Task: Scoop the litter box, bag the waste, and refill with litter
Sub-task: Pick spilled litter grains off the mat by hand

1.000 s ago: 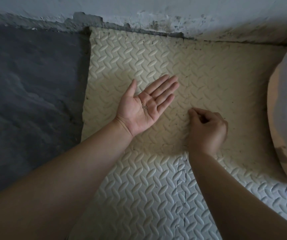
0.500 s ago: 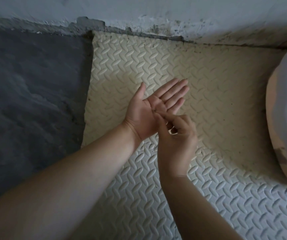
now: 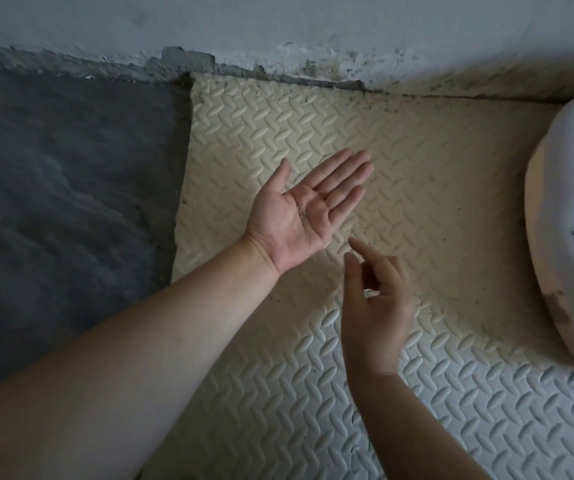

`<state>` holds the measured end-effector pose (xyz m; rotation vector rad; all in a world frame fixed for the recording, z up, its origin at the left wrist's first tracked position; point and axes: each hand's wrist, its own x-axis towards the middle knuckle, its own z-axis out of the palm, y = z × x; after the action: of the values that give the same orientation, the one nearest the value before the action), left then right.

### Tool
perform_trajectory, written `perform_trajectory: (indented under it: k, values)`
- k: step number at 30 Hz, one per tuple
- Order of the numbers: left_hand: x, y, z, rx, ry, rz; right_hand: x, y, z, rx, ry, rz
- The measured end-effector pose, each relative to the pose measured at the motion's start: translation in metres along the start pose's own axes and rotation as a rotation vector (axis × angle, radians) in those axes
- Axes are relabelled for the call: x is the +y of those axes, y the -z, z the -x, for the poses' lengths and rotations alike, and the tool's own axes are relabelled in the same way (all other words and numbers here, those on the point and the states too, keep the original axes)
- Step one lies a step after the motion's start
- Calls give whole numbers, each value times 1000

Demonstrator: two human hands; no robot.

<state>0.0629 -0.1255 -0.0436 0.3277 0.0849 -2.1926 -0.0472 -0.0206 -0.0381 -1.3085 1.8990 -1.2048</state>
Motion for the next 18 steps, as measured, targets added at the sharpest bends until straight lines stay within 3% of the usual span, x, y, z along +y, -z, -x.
perform_trajectory:
  k: [4, 9, 18]
  values:
    - [7, 3, 8, 18, -11, 39, 21, 7, -4, 53, -193, 41]
    - [19, 5, 17, 39, -28, 28, 35, 3, -12, -73, -112, 260]
    - [23, 8, 25, 48, -40, 8, 31, -13, -20, 102, -227, 264]
